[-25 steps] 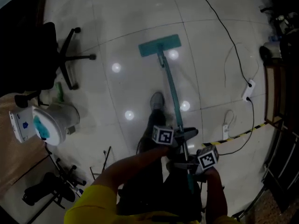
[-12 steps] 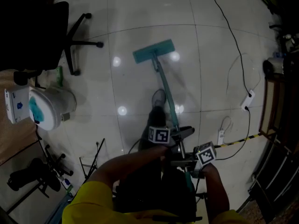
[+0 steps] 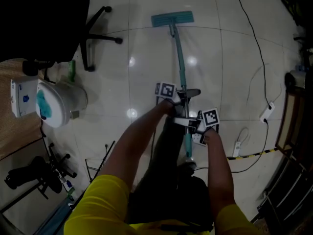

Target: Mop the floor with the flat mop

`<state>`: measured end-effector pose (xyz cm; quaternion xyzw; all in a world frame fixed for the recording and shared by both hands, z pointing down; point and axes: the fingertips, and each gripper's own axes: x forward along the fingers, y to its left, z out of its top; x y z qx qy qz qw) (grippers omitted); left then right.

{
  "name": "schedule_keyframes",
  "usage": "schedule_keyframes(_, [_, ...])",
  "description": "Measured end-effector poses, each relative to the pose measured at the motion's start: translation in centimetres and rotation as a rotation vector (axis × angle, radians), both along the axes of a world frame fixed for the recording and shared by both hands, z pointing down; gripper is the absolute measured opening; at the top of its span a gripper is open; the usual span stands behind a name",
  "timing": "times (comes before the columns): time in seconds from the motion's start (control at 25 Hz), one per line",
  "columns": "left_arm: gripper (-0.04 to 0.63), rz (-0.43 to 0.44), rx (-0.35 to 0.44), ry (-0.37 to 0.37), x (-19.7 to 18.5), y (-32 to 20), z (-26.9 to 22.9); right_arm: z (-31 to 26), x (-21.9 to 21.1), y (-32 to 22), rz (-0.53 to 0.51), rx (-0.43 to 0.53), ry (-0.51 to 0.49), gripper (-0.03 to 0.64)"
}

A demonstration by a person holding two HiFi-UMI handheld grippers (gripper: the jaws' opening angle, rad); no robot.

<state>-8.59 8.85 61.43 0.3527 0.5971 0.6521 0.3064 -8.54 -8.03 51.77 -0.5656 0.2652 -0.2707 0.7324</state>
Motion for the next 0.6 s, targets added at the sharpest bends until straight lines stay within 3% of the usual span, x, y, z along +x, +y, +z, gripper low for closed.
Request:
schedule_keyframes(0.12, [0.147,-0.045,0.094,0.004,-5.9,-5.6,-1.9,-3.3,-6.8,-5.2,-0.118,0.010,-0.025,0.065])
schedule_keyframes(0.28, [0.153,-0.119,0.125,-0.152,-19.3,-12.7,-7.8,-9.0,-20.7,-12.2,-0.245,0.043,-0.091,0.078])
schedule_keyframes(0.4, [0.147,-0.140,0.205,-0.216,-27.4,-18.2,-11.8,-13.9,-28.8,-16.7,-0.308,0.077,-0.149,0.087])
schedule_keyframes(0.48, [0.148,-0.160,0.223,-0.253,-30.5,-20.3,-13.9,-16.9,-31.3,-18.3,-0.302,0.125,-0.177,0.089])
schedule_keyframes(0.6, [0.165,-0.165,0.157,-0.263,-28.8,-20.4,-14.3,-17.3,-28.7,-18.6,-0.306,0.123,-0.152,0.091])
